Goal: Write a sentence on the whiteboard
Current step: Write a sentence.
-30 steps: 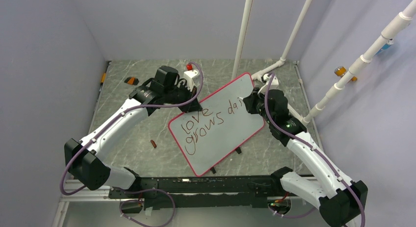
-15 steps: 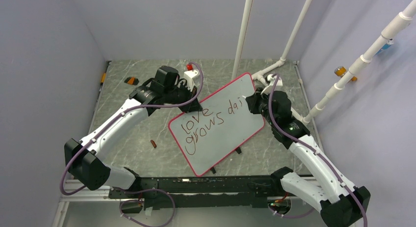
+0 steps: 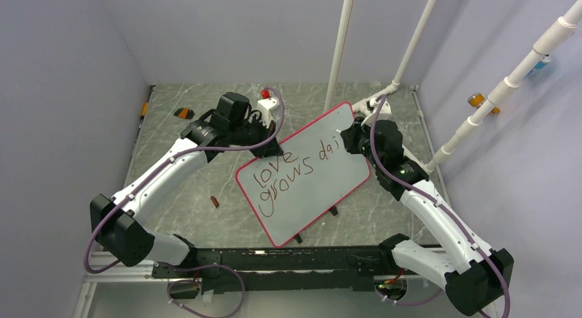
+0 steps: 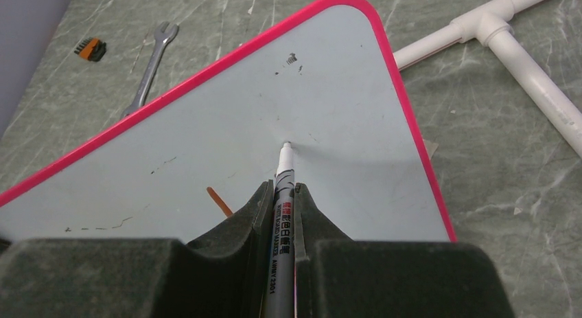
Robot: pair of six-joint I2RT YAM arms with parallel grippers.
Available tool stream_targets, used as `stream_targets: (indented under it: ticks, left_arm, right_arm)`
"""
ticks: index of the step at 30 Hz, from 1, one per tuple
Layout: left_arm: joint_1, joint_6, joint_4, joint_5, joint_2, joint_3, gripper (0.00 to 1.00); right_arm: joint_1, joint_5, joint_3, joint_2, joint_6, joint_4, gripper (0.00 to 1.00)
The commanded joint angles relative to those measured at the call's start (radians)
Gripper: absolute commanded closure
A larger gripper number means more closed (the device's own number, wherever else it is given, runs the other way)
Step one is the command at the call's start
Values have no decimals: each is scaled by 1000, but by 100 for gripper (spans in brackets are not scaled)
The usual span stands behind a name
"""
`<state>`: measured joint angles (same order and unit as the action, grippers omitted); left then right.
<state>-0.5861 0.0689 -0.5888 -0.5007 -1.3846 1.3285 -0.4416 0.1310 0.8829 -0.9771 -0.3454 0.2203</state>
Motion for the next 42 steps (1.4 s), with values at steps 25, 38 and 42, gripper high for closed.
stream_targets:
  ticks: [25, 38, 42]
  left_arm:
    - [-6, -168, 36, 140, 19, -12, 100]
    - [-7, -169, 35, 143, 19, -10, 100]
    - [-7, -169, 34, 143, 19, -12, 100]
  right_arm:
    - [1, -3, -163, 101, -32, 30, 100]
    - [1, 50, -78, 52, 6, 32, 100]
    - [2, 49, -45, 45, 15, 37, 100]
